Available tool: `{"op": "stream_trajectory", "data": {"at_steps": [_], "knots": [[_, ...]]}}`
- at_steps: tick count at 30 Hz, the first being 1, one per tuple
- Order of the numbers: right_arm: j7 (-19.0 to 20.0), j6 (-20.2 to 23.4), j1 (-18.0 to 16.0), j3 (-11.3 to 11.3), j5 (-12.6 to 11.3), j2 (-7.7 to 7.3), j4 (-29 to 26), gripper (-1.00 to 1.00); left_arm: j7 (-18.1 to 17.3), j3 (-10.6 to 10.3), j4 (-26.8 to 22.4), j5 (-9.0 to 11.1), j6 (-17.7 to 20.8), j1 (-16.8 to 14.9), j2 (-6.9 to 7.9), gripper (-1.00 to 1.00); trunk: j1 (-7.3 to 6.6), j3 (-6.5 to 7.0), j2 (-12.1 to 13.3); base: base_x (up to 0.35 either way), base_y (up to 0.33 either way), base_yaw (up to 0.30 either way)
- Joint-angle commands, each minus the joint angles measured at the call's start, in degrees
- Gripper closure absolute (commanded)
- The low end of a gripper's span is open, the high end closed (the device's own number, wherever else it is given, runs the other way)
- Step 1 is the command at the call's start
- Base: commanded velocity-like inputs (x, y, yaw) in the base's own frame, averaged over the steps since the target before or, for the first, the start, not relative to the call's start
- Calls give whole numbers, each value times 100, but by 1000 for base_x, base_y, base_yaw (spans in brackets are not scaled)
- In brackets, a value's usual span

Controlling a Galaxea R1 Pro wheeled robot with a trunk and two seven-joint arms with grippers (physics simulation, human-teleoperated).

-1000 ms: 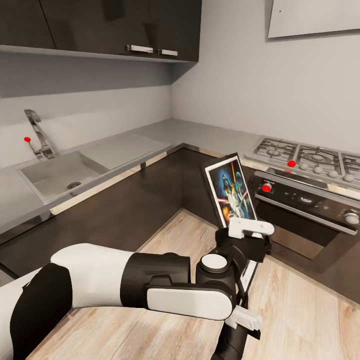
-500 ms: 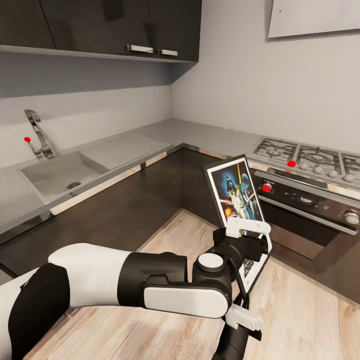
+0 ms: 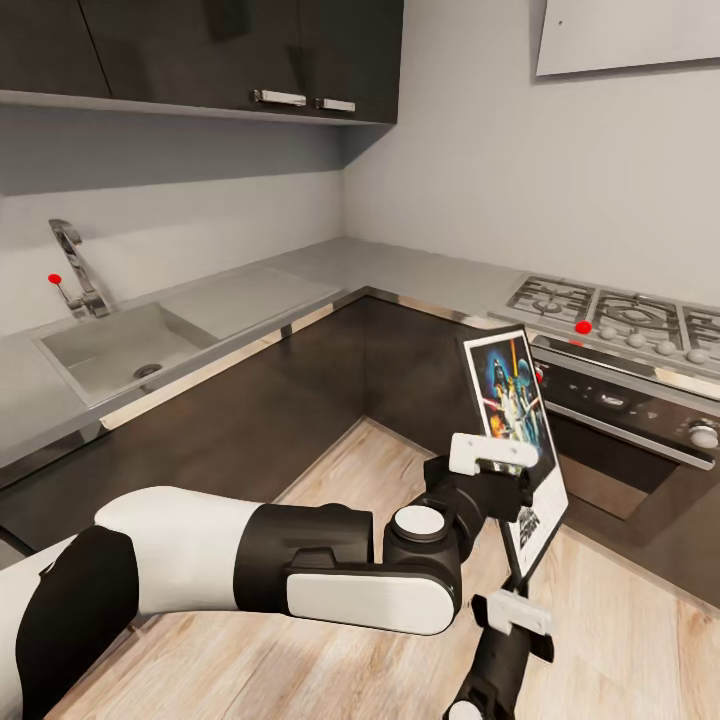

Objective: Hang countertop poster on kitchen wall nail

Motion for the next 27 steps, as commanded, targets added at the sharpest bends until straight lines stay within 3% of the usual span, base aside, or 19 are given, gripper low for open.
{"op": "stream_trajectory", "data": {"at_steps": [1,5,8,11,13,15,18,20,21,22,24,25,26,27], "knots": [[97,-14,-14,-102,7,-2,2,100,25,-4,-4,12,9,-8,-2,-100,0,-5,-3,0,0,0],[619,-12,-61,-626,-6,-11,12,100,22,-4,-6,12,9,-8,-2,-100,0,-5,-3,0,0,0],[1133,-13,-77,-843,-7,-19,22,100,6,-4,-10,12,4,-8,30,-100,0,-5,-3,0,0,0],[1481,-20,-83,-962,-6,-33,34,100,-57,-4,-12,12,-2,-8,191,-100,0,-5,-3,0,0,0],[1664,-31,-86,-1084,-11,-53,44,100,-358,-4,-17,12,-7,-8,447,-100,0,-5,-3,0,0,0],[1787,-36,-87,-1124,-12,-77,47,100,-632,-4,-22,12,-8,-8,591,-100,0,-5,-3,0,0,0],[2372,-43,-88,-1304,-54,-172,51,100,-1669,4,-24,12,-12,-8,1113,-100,0,-5,-3,0,0,0],[2534,-44,-88,-1455,-87,-190,52,100,-2056,11,-23,12,-14,-8,1321,-100,0,-5,-3,0,0,0],[2679,-45,-88,-1575,-108,-205,52,100,-2450,17,-23,12,-15,-8,1515,-100,0,-5,-3,0,0,0],[2754,-45,-88,-1619,-116,-211,52,100,-2657,19,-21,12,-16,-8,1611,-100,0,-5,-3,0,0,0],[3071,-47,-88,-1722,-129,-223,53,100,-3482,35,-16,12,-17,-8,1975,-100,0,-5,-3,0,0,0],[3314,-87,-88,-1757,-133,-231,53,100,-4148,46,-13,12,-19,-8,2293,-100,0,-5,-3,0,0,0],[3395,-115,-88,-1762,-134,-233,53,100,-4397,47,-11,12,-22,-8,2412,-100,0,-5,-3,0,0,0],[3572,-186,-88,-1770,-135,-244,53,100,-4948,42,-2,12,-60,-8,2669,-100,0,-5,-3,0,0,0]]}}
